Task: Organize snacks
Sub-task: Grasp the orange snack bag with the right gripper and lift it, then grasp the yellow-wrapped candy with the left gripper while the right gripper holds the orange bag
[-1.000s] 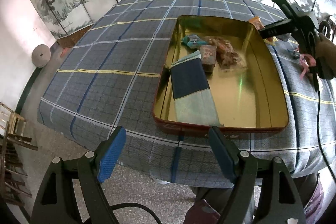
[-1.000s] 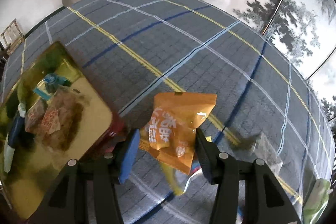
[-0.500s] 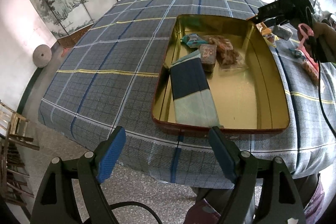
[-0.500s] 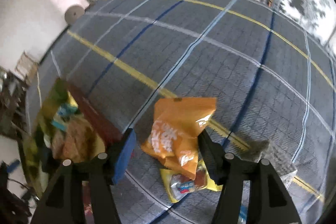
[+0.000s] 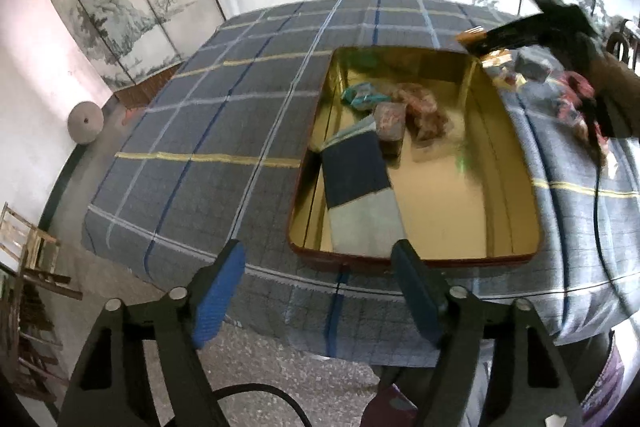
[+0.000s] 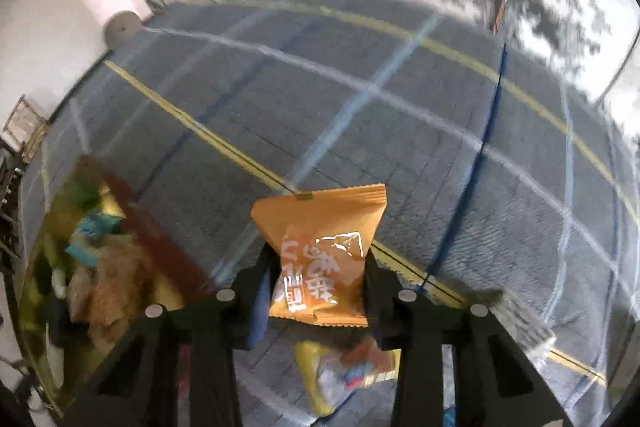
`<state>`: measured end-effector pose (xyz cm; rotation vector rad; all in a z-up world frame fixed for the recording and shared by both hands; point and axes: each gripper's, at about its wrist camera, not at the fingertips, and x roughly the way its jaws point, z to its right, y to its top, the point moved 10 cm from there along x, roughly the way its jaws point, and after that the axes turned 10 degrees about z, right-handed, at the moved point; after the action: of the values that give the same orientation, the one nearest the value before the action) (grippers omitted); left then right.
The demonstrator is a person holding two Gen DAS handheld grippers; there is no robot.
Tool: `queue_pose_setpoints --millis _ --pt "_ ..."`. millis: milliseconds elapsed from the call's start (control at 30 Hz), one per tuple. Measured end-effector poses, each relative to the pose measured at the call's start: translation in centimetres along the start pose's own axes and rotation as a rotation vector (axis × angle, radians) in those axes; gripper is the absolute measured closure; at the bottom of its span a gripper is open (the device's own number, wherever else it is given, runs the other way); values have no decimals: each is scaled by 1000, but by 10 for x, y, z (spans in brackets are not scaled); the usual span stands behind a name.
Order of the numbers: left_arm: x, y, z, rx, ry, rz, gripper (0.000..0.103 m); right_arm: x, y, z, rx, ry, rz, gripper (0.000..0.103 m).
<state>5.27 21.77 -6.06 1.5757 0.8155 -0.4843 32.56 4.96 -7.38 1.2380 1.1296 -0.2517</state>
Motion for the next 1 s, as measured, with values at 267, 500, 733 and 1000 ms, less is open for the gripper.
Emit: queue_pose_setpoints --millis 267,500,733,1000 --pt "-29 15 42 76 -63 62 33 -159 -69 41 170 -58 272 64" --pt "-51 26 107 176 -166 92 32 -230 -191 137 207 -378 227 64" --pt "-53 38 172 256 -270 69 31 -241 -252 209 329 -481 190 64" --pt "-28 85 228 366 -347 93 31 -229 -264 255 426 -481 198 64"
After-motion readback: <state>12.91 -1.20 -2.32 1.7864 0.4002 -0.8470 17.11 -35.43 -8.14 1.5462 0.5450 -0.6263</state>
